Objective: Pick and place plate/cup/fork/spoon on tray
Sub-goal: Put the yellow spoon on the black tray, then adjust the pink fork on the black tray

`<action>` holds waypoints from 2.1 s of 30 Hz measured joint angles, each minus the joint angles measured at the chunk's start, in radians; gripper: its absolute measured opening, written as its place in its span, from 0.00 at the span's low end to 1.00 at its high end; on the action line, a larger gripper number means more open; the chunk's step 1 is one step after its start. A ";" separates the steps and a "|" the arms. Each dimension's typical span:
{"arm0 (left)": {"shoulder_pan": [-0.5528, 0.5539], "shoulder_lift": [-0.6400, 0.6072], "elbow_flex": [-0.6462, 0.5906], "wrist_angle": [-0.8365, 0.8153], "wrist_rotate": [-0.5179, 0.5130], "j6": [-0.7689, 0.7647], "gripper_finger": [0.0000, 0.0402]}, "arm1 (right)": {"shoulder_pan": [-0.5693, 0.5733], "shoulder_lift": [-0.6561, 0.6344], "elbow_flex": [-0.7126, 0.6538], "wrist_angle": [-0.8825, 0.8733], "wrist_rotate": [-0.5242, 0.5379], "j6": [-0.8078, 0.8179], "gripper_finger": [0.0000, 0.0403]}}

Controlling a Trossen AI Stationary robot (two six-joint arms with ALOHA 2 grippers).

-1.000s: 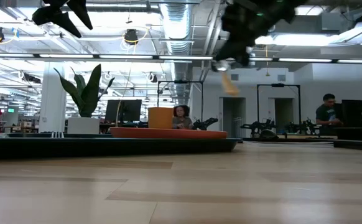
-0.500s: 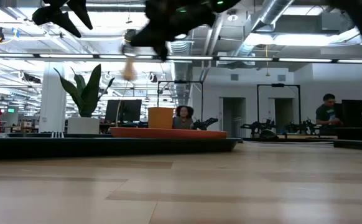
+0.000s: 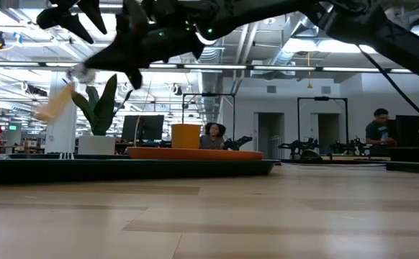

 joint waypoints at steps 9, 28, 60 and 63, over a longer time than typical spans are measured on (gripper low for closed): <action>0.000 0.000 0.000 -0.004 0.002 -0.023 0.51 | 0.022 0.098 0.015 0.125 0.036 -0.038 0.00; 0.000 0.000 0.000 -0.004 0.009 -0.027 0.51 | 0.031 0.121 0.016 0.173 0.115 -0.130 0.08; -0.025 -0.022 -0.133 -0.029 0.109 -0.082 0.51 | -0.040 -0.302 0.015 -0.729 0.107 -0.209 0.50; -0.100 -0.040 -0.211 0.013 0.144 -0.129 0.51 | -0.045 -0.381 0.015 -0.938 0.108 -0.225 0.49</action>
